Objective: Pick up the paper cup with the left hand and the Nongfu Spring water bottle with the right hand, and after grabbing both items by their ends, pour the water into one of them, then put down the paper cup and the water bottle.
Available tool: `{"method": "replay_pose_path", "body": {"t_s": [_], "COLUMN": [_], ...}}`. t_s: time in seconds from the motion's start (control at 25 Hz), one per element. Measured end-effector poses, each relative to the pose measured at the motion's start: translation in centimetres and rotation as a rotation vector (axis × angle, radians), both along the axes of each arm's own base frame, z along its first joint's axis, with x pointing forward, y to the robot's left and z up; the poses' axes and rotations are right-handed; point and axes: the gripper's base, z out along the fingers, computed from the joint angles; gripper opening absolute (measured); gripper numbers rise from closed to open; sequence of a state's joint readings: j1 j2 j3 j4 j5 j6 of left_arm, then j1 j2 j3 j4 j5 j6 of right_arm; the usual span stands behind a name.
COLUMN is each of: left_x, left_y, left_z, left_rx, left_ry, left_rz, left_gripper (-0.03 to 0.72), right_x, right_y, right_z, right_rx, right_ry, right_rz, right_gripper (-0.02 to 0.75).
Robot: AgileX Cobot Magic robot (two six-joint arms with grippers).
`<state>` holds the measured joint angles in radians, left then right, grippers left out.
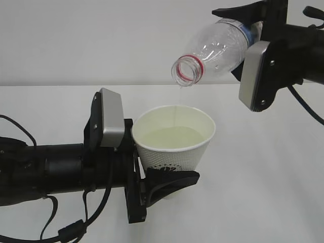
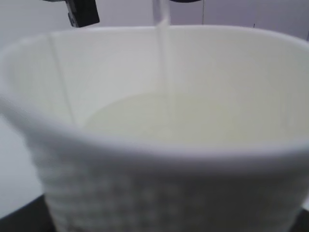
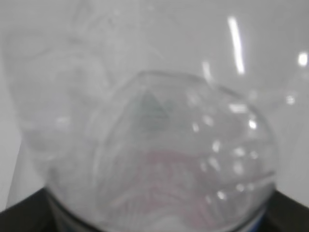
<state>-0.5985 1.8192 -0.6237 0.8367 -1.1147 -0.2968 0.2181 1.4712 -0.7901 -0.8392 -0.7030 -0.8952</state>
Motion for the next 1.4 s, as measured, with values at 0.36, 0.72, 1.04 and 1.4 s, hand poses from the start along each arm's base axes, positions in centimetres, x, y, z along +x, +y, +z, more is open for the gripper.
{"method": "replay_pose_path", "body": {"t_s": [0.36,0.72,1.04,1.4], "left_x": [0.0,0.0,0.0,-0.02], "left_y": [0.0,0.0,0.0,0.0], "left_z": [0.0,0.0,0.0,-0.01], "left_rx": [0.0,0.0,0.0,0.001], "left_ry": [0.0,0.0,0.0,-0.001], "left_rz": [0.0,0.0,0.0,-0.002], "left_gripper": [0.496,0.496,0.496,0.496], "right_x": [0.01,0.01,0.01,0.01], "right_y": [-0.01,-0.01,-0.01,-0.01], "right_z": [0.01,0.01,0.02,0.03], "right_rx": [0.119,0.266,0.404,0.501], "right_ry": [0.103,0.232,0.352,0.436], "right_rz": [-0.012,-0.025,-0.038,-0.046], "right_gripper": [0.512,0.512,0.512,0.512]}}
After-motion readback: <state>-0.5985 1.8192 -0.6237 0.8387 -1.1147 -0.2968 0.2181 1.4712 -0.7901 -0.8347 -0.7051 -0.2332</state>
